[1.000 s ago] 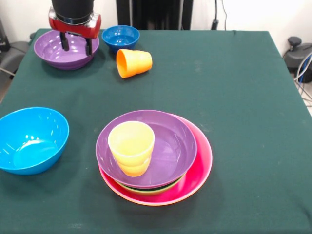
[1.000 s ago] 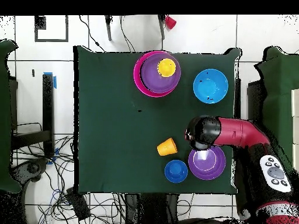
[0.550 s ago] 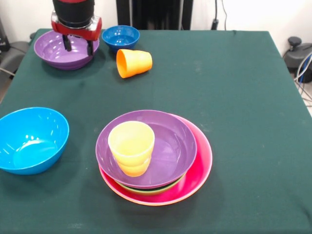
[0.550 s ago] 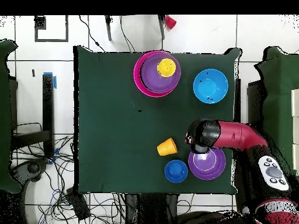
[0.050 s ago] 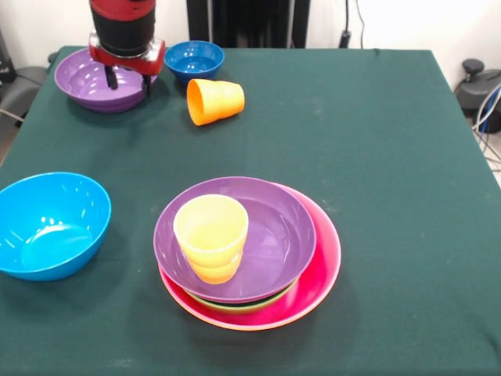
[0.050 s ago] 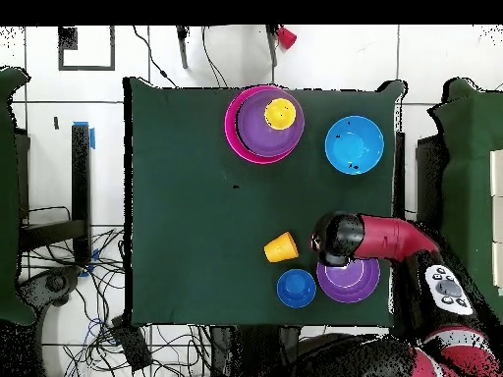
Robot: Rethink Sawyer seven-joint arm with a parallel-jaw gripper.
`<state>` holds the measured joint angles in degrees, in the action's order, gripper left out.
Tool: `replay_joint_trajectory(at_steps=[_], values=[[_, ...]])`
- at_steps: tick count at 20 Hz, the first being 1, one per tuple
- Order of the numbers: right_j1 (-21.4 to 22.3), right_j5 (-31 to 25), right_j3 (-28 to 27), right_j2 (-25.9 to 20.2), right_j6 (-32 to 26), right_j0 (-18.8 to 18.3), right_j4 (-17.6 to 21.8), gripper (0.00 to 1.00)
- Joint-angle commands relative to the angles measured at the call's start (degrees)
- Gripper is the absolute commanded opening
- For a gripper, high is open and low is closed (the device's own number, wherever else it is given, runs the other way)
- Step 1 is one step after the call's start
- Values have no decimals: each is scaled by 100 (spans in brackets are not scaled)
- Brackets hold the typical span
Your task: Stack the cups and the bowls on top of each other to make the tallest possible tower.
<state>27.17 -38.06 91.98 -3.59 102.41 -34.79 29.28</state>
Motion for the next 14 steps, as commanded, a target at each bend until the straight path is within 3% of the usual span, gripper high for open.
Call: replay_joint_trajectory(at_steps=[1, 4, 8, 14], values=[[-568, 718, 273, -80, 660, 253, 173, 100], [-644, 827, 295, -63, 632, 248, 103, 100], [-730, 1096, 600, -652, 477, -283, -418, 100], [-857, 1089, 474, -486, 357, -218, -300, 100]])
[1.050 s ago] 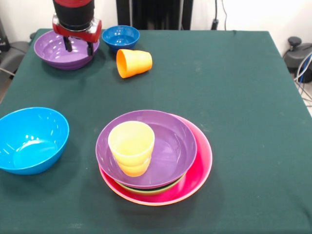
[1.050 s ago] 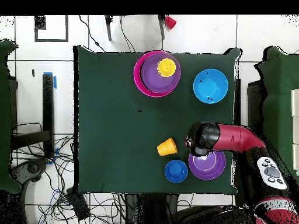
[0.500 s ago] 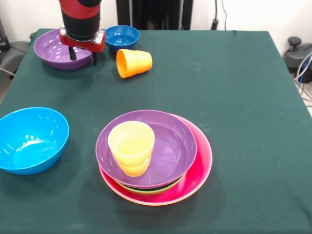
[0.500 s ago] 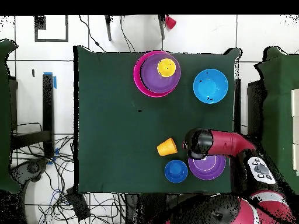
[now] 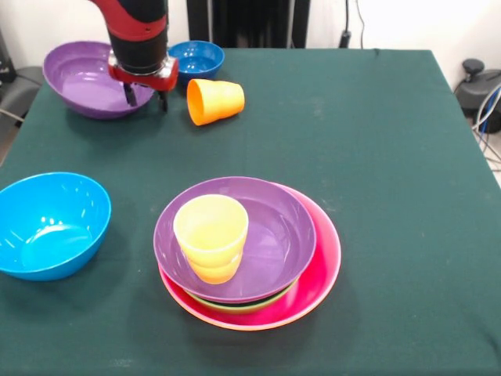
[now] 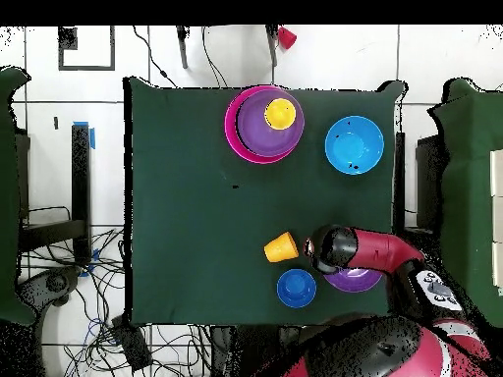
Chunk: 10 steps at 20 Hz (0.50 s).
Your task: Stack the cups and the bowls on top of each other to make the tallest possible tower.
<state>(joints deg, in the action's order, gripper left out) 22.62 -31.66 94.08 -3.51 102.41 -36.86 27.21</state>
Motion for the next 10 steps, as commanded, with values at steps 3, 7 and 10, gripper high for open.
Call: replay_joint_trajectory(at_steps=[3, 7, 10], values=[[-282, 467, 394, -518, 253, -97, -57, 100], [-279, 375, 238, -574, 154, -88, -67, 100], [-283, 334, 154, -532, 69, -45, 24, 100]])
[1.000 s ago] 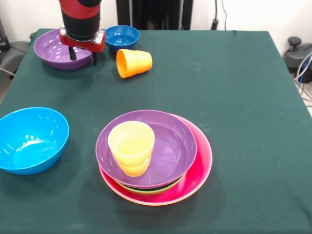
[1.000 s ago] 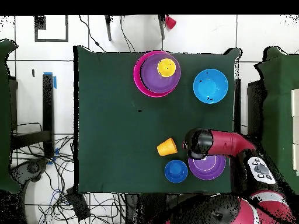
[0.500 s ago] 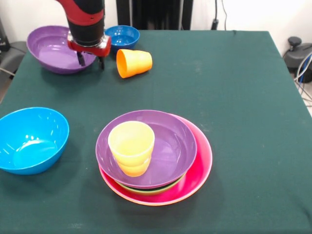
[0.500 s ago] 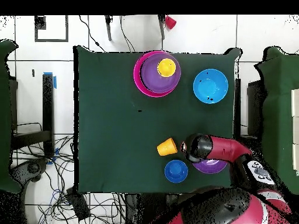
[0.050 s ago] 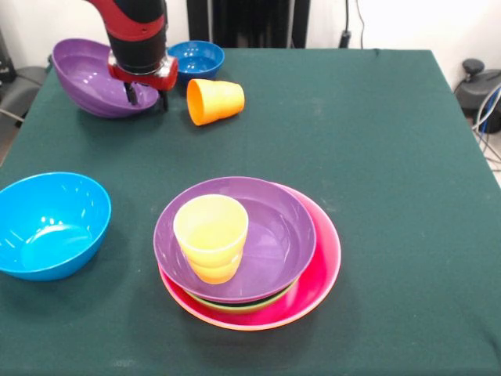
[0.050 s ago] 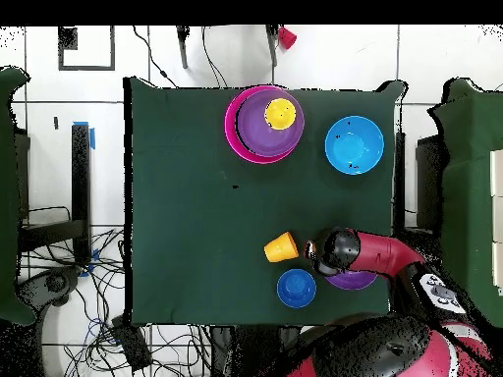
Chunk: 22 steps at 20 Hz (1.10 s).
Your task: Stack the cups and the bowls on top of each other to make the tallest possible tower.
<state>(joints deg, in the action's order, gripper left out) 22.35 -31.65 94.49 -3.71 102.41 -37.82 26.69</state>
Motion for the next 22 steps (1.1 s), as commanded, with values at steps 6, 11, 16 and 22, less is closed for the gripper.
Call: replay_joint_trajectory(at_steps=[6, 11, 16, 22], values=[[-221, 341, 20, -502, -190, 98, 310, 0], [-125, 229, 75, -486, -134, 162, 253, 0], [334, -120, 208, -699, -303, 152, 47, 0], [743, -604, 192, -715, -183, 313, -219, 0]])
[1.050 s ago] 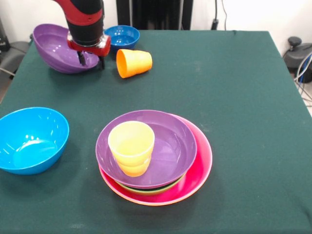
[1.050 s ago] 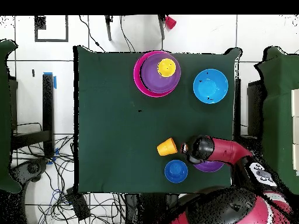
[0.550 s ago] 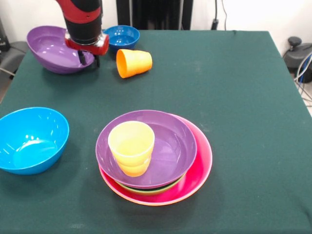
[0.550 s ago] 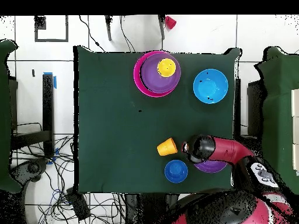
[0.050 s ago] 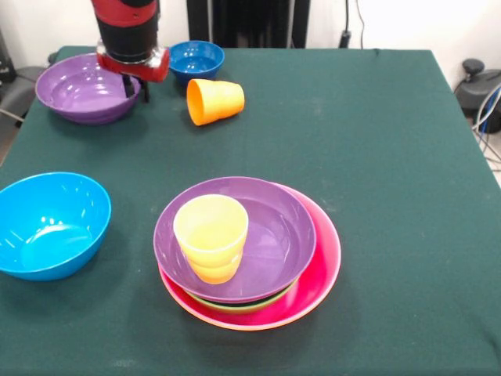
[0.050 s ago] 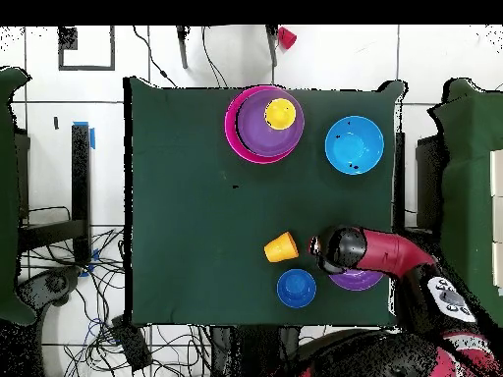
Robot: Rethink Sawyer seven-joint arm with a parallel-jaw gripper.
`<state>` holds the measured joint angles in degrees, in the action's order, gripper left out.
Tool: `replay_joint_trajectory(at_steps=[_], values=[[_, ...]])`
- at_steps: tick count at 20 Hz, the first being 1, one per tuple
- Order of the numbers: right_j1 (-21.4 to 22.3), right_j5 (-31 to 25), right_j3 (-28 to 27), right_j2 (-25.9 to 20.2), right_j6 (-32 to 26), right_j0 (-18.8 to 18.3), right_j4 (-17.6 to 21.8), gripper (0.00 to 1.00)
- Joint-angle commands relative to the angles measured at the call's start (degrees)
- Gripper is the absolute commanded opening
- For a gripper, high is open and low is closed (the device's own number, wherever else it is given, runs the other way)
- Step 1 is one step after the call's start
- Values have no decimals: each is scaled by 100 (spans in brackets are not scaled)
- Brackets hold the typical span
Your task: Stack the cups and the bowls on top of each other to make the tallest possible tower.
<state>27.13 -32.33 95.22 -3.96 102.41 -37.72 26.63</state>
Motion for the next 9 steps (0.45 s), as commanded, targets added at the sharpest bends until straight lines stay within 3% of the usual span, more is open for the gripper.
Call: replay_joint_trajectory(at_steps=[1, 5, 9], values=[[339, -663, 117, -673, -128, 344, -281, 0], [664, -1194, 52, -506, 90, 608, -486, 0], [818, -982, 83, -514, -10, 722, -345, 0]])
